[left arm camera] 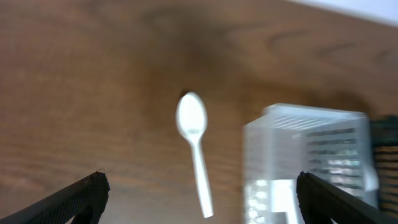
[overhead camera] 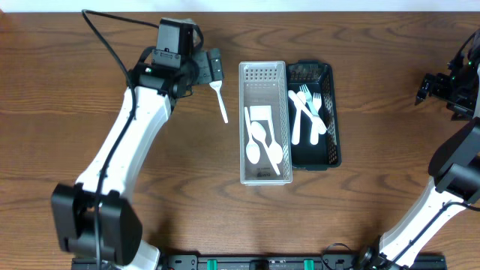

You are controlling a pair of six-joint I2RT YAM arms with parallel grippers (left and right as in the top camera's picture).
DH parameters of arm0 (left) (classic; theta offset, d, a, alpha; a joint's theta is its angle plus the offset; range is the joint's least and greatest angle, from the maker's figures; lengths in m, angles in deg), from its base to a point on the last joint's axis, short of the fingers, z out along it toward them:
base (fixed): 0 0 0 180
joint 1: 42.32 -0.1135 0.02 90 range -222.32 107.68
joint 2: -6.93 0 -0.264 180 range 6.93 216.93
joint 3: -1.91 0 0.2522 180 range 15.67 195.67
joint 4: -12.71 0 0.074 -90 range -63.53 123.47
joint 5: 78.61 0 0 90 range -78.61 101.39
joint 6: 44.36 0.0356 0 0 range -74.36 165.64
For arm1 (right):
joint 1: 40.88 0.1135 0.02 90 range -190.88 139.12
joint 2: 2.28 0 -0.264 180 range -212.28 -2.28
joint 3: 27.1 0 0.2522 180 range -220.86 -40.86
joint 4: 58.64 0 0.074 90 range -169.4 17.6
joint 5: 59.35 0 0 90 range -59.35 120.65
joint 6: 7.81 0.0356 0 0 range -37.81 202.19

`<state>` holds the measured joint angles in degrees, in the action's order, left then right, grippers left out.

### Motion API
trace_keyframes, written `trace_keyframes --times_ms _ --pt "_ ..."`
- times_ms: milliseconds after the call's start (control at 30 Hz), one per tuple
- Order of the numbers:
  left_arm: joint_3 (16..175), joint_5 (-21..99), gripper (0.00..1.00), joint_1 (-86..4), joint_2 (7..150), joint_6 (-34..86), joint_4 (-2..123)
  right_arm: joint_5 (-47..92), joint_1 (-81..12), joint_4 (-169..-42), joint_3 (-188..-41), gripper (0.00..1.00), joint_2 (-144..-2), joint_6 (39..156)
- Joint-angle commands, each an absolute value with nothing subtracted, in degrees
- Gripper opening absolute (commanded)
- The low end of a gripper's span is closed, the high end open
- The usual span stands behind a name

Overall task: Pack container
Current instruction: 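Carry the white spoon into the grey basket and release, then move the left gripper to the last white spoon and grasp it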

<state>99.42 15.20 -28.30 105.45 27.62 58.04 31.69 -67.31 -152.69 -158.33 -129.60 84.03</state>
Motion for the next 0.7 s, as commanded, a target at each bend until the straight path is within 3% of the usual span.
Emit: trace_keyframes --times_ms 0,667 --pt "100.03 10.57 0.98 -28.25 109.10 26.44 59.83 31.69 -67.16 -152.74 -158.33 0.99 -129.28 83.22" --pt "100.03 9.34 0.98 -25.67 121.91 23.88 58.41 31.69 -67.16 -152.74 -158.33 0.99 -129.28 83.22"
